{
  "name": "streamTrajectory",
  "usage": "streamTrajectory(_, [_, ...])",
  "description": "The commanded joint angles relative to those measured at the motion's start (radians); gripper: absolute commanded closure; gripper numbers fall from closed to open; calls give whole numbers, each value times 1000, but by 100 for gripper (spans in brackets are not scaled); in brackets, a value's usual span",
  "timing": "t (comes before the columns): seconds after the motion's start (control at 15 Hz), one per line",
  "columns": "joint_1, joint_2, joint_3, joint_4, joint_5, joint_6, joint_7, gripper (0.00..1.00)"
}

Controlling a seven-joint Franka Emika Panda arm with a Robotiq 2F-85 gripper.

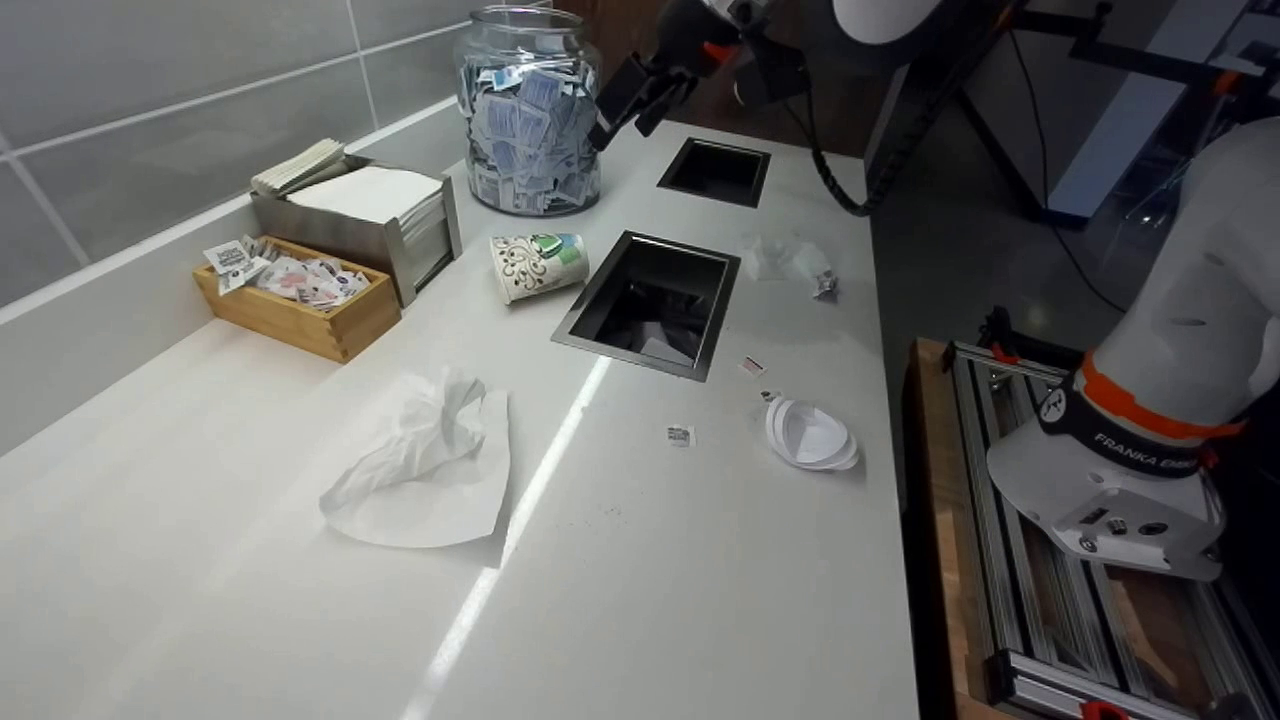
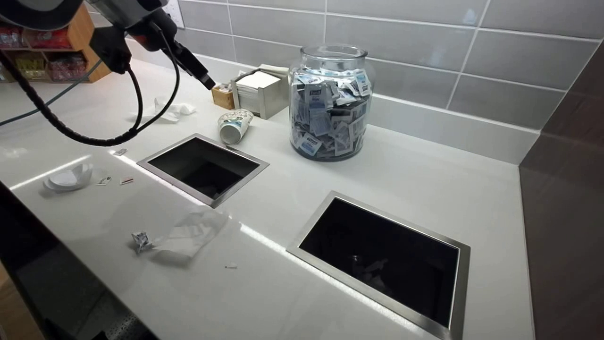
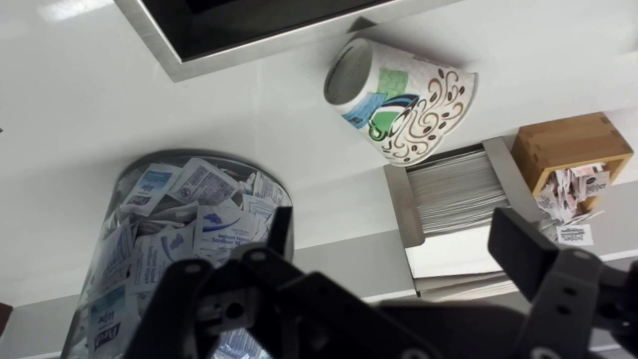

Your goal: Lay the coffee cup on the counter

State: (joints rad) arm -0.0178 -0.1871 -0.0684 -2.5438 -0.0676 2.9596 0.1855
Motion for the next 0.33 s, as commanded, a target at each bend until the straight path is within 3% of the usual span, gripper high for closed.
streamTrajectory(0.0, [-24, 5, 22, 1, 21, 0, -20, 0])
streamTrajectory(0.27, [-26, 12, 22, 1, 20, 1, -21, 0])
